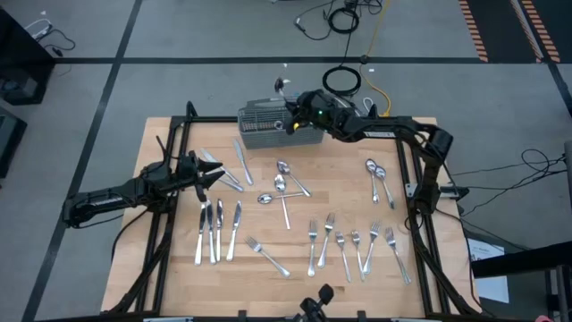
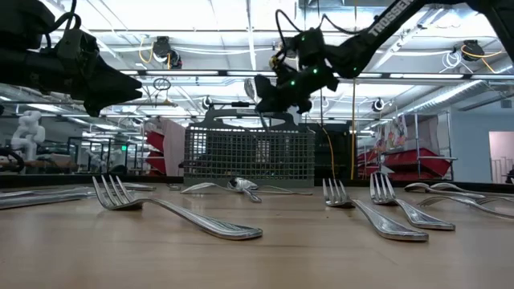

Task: Sort silverware
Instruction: Put the silver spoon into the gray utensil holder

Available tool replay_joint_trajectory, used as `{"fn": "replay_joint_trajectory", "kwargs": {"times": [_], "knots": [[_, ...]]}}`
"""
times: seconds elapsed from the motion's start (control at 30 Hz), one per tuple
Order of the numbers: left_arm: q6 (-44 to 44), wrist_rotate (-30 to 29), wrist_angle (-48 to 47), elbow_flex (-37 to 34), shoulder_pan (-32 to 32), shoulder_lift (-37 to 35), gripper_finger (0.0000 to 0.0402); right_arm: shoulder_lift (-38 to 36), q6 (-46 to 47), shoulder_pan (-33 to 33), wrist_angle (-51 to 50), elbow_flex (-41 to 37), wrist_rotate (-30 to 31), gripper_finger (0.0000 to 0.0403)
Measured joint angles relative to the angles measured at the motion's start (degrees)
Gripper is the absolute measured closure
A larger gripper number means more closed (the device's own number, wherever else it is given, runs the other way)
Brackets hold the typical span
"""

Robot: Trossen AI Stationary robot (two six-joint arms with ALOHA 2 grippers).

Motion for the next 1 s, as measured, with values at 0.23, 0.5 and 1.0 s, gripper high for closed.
{"fn": "replay_joint_trajectory", "kwargs": {"times": [0.23, 0.5, 1.0], "knots": [[0.0, 0.0, 0.0, 0.0, 0.0, 0.0, 0.0237, 1.0, -0.8, 0.0, -1.3, 0.1, 0.2, 0.0403], [0.0, 0.0, 0.0, 0.0, 0.0, 0.0, 0.0237, 1.0, -0.5, -0.2, -6.7, 0.1, 0.1, 0.0403], [-0.3, 0.0, 0.0, 0.0, 0.0, 0.0, 0.0237, 1.0, 2.0, -0.3, -9.3, 0.1, 0.2, 0.034]]}}
